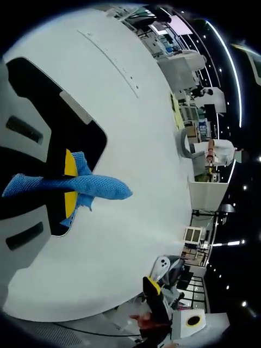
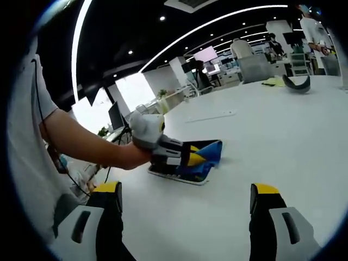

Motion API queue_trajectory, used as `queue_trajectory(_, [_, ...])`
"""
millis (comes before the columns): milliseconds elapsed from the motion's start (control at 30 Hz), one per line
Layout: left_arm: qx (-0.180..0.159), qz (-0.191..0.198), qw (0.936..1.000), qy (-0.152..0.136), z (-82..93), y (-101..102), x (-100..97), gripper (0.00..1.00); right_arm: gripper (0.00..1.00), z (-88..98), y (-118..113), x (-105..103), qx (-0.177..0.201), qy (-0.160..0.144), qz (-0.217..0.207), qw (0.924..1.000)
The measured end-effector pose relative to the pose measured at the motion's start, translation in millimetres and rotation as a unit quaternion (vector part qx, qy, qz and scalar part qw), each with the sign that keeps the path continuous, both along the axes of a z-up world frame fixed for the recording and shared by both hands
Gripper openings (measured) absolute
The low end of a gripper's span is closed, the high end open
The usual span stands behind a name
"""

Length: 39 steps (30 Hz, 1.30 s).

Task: Wipe the mirror surface with the cleaning cloth until all visible marks leave the cleaned area.

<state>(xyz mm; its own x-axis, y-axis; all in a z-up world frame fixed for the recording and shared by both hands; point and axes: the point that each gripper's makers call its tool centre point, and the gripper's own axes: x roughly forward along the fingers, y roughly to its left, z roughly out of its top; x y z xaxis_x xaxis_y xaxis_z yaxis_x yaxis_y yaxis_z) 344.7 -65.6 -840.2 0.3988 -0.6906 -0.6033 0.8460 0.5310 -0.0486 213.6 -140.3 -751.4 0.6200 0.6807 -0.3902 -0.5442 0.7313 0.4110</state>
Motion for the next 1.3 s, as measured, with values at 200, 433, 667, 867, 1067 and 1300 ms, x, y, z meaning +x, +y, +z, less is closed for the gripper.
queue_trajectory(200, [0.006,-0.003,0.9999,-0.008,-0.1,2.8,8.9,0.04,0.98,0.0,-2.8,1.3,-0.002,0.000,-0.001,1.0000])
queue_trajectory(433, [0.009,-0.001,0.9999,-0.011,-0.1,5.3,16.1,0.05,0.98,-0.9,-5.0,0.3,-0.003,0.001,-0.004,1.0000])
queue_trajectory(667, [0.010,0.003,0.9998,-0.014,0.1,7.8,24.8,0.05,0.98,-2.5,-6.2,0.1,-0.004,0.003,-0.005,1.0000])
queue_trajectory(867, [0.009,0.012,0.9998,-0.016,0.4,11.8,32.9,0.05,0.97,-4.4,-6.0,-1.1,-0.004,0.006,-0.005,1.0000])
queue_trajectory(1067, [0.007,0.018,0.9997,-0.017,0.4,14.7,39.5,0.05,0.97,-4.2,-6.5,-0.2,-0.004,0.006,-0.006,1.0000])
queue_trajectory(1300, [0.007,0.021,0.9996,-0.020,0.1,17.2,45.0,0.05,0.97,-4.8,-6.4,0.9,-0.004,0.006,-0.006,1.0000])
